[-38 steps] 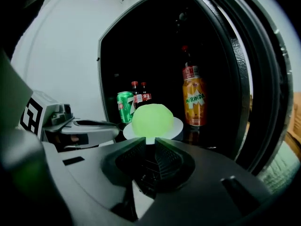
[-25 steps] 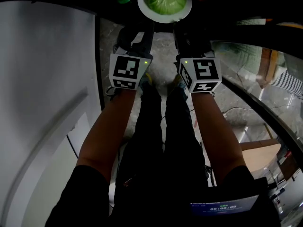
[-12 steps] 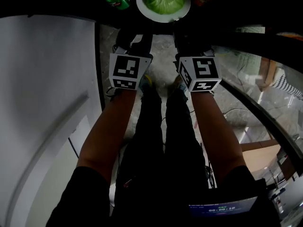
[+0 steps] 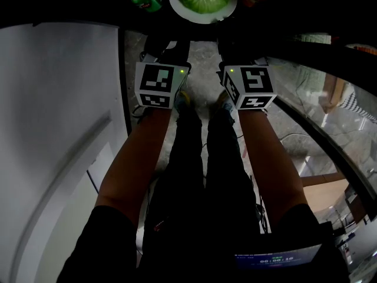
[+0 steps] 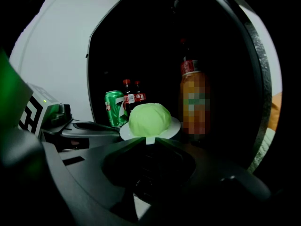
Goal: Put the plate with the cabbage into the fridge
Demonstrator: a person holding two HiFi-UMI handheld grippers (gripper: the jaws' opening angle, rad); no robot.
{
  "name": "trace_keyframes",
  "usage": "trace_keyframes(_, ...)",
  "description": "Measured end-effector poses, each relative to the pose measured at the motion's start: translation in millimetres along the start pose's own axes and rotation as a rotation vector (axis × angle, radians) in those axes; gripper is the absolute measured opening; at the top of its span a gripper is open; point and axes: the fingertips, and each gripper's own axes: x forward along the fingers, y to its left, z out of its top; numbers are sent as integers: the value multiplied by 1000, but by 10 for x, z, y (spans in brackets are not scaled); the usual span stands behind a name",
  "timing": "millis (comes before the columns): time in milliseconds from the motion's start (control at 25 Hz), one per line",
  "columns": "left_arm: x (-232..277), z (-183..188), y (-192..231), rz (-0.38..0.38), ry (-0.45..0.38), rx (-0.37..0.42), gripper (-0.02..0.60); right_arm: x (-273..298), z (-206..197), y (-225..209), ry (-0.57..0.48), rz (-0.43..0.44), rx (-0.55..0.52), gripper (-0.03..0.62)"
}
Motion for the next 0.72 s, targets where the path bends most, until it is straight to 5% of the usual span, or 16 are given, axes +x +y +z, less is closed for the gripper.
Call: trace_keyframes(720,-6,71,69,4,5,-11,15,4,72,-11,10,-2,-12,64)
